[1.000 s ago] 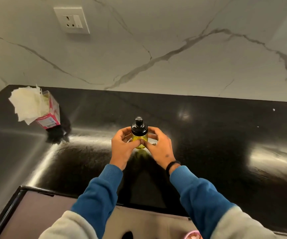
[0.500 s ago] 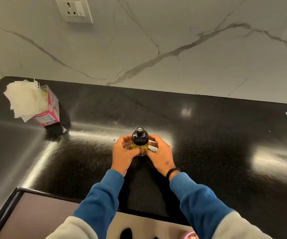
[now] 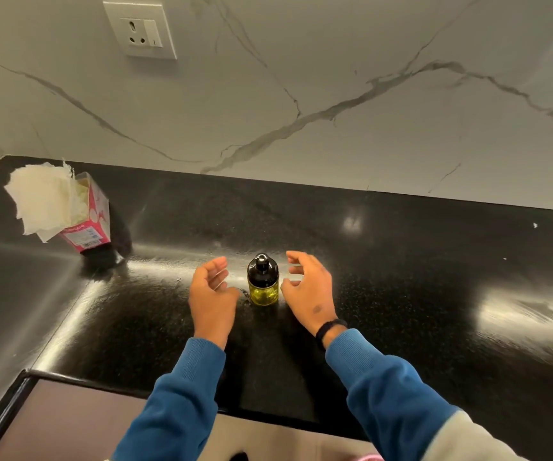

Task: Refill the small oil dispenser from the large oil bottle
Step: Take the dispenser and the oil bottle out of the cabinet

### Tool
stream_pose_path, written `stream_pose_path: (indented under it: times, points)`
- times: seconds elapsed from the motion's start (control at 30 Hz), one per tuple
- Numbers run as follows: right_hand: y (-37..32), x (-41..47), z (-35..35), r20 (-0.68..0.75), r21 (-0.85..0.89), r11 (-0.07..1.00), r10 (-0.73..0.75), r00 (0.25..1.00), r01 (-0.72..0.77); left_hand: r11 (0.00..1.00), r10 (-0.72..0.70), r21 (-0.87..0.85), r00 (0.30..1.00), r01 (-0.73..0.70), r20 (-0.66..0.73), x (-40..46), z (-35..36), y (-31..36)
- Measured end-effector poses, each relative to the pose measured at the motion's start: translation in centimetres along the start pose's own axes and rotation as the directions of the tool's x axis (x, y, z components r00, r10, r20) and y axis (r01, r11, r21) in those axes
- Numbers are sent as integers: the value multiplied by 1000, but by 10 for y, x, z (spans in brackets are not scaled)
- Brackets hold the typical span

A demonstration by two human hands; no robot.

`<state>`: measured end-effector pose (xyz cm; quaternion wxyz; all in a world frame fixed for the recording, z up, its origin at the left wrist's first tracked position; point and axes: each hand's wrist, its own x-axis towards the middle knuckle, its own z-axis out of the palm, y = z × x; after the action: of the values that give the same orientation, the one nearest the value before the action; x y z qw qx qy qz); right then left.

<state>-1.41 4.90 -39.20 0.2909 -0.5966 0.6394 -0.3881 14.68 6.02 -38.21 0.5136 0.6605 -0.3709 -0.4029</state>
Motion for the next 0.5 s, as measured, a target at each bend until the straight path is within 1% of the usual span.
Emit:
stream_pose_path:
  times: [0.07, 0.13, 0.17, 0.2, 0.33, 0.43, 0.5]
  points:
    - [-15, 0, -9, -114, 8, 998, -68, 991, 69, 998, 62, -17, 994, -64, -84, -7, -2, 17]
    - [-35, 2, -21, -174, 68, 993, -87, 981, 100, 990, 112, -70, 979, -125, -168, -14, -2, 38]
    - [-46, 3, -27, -185, 111, 987, -91, 978, 113, 983, 132, -104, 973, -154, -187, -16, -1, 49]
    - [-59, 3, -34, -192, 153, 979, -106, 976, 137, 972, 157, -145, 969, -185, -188, -19, 0, 61]
    - [-112, 3, -62, -232, 255, 931, -204, 951, 262, 903, 299, -287, 947, -321, -117, -32, 9, 119]
    - [-154, 5, -93, -272, 285, 885, -295, 916, 369, 810, 446, -379, 890, -448, -98, -47, 18, 170]
    - [-184, 7, -117, -318, 291, 848, -350, 881, 442, 723, 544, -440, 831, -533, -112, -58, 22, 207]
